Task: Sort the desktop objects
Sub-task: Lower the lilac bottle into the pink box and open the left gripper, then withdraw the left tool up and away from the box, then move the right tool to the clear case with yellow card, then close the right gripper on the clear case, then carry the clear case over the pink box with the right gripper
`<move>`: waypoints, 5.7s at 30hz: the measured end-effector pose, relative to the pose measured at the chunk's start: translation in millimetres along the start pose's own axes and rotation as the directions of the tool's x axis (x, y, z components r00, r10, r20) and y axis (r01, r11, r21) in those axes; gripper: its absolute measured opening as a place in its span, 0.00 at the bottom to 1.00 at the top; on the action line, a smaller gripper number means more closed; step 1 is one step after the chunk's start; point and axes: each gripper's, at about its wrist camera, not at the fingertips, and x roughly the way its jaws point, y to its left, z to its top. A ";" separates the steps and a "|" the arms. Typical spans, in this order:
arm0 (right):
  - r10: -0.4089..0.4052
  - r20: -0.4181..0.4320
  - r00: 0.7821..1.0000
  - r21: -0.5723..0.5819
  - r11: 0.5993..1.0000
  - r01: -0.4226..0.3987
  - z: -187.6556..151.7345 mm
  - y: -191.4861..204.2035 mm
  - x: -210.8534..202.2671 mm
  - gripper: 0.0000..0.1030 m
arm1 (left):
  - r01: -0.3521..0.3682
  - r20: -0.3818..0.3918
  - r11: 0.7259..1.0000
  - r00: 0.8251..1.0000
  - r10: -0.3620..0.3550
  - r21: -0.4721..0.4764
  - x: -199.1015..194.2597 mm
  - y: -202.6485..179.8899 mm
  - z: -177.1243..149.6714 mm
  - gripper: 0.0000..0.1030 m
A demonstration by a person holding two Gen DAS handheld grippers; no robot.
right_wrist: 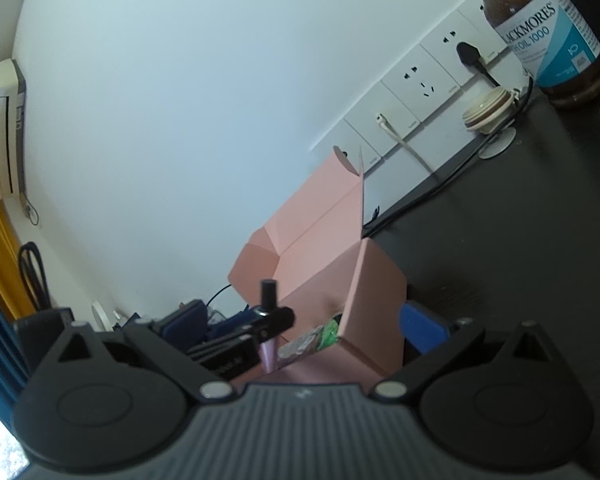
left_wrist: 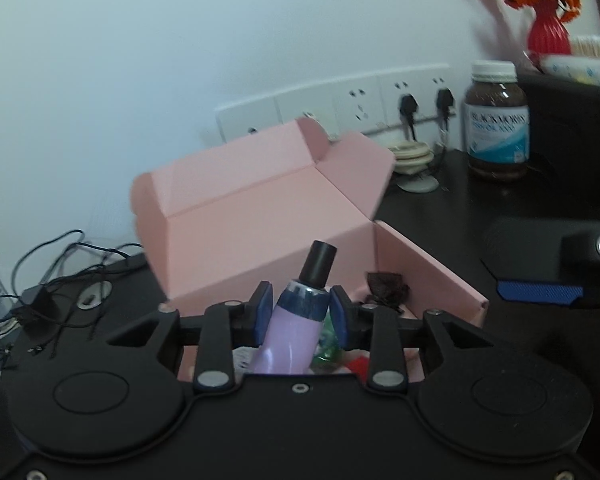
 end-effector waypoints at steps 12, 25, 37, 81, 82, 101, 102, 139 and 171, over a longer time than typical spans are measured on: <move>0.003 -0.003 1.000 0.004 1.000 -0.003 1.5 -1.0 0.2 0.99 | 0.043 -0.040 0.998 0.998 -0.045 -0.042 7.9 4.5 -5.1 0.45; 0.007 -0.005 1.000 0.015 1.000 -0.007 3.4 -3.3 0.3 0.99 | -0.013 0.156 1.000 0.988 0.015 -0.015 -23.4 7.6 2.1 0.67; 0.011 0.001 1.000 0.020 1.000 -0.011 4.8 -3.8 -1.7 0.99 | -0.083 0.124 0.995 0.988 0.089 -0.053 -17.3 25.9 -6.0 0.78; -0.200 0.123 0.972 -0.118 0.970 0.214 1.0 18.1 -10.2 0.99 | -0.062 0.260 0.966 0.957 0.129 -0.253 -60.0 102.6 -60.4 1.00; -0.204 0.149 0.967 -0.128 0.966 0.224 0.6 20.6 -11.8 0.99 | -0.051 0.256 0.963 0.959 0.121 -0.263 -59.2 104.9 -60.5 1.00; -0.415 -0.115 0.903 -0.639 0.726 0.252 -33.3 67.8 -39.0 0.99 | -0.080 0.224 0.954 0.963 0.149 -0.290 -54.9 110.5 -59.8 1.00; -0.425 -0.116 0.898 -0.652 0.714 0.254 -35.5 66.7 -41.8 0.99 | -0.079 0.223 0.954 0.964 0.147 -0.289 -54.8 110.2 -59.8 1.00; -0.506 -0.152 0.849 -0.609 0.725 0.323 -37.9 58.2 -29.7 0.28 | -0.086 0.219 0.969 0.966 0.138 -0.230 -53.6 99.2 -59.1 1.00; -0.607 -0.085 0.790 -0.657 0.631 0.413 -48.8 66.8 5.6 0.31 | -0.100 0.228 0.972 0.962 0.149 -0.213 -54.0 96.3 -58.8 1.00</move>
